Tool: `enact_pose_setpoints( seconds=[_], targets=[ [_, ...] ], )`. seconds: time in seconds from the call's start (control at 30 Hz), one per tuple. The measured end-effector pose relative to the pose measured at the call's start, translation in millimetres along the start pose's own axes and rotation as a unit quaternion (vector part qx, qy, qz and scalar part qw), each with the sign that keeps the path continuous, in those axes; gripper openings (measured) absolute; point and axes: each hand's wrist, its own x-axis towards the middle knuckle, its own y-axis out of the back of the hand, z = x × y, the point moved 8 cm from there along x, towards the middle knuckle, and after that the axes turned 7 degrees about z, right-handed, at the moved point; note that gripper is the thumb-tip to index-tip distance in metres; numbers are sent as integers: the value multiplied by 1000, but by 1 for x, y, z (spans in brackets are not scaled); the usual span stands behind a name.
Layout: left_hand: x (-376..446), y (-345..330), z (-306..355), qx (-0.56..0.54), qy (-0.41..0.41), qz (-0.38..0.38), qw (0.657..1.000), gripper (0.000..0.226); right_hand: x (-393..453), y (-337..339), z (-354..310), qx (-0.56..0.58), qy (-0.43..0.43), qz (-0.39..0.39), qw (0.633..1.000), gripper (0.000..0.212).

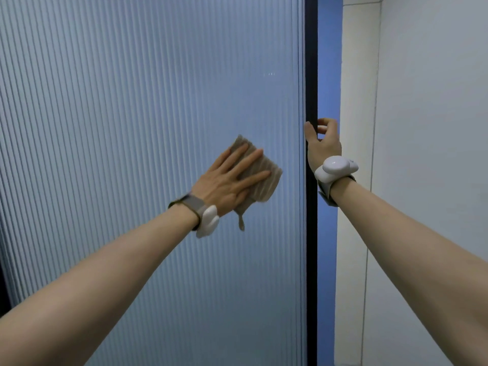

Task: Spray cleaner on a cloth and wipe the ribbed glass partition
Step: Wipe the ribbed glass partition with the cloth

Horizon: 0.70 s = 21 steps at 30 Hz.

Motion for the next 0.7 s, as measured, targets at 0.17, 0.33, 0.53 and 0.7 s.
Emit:
enact_pose_setpoints(
  seconds=[0.17,0.33,0.53,0.7],
  targets=[
    [57,21,-40,-13,89,22,996,56,7,-8,8,2,-27,-38,999,41],
    [69,11,-34,0,102,8,995,57,8,-18,17,40,-72,-103,991,43],
    [28,-14,17,6,-6,6,1000,52,5,-18,22,41,-71,-136,987,50],
    [-14,-35,60,3,-51,1,999,55,-5,-20,34,64,-86,-145,984,53]
  ],
)
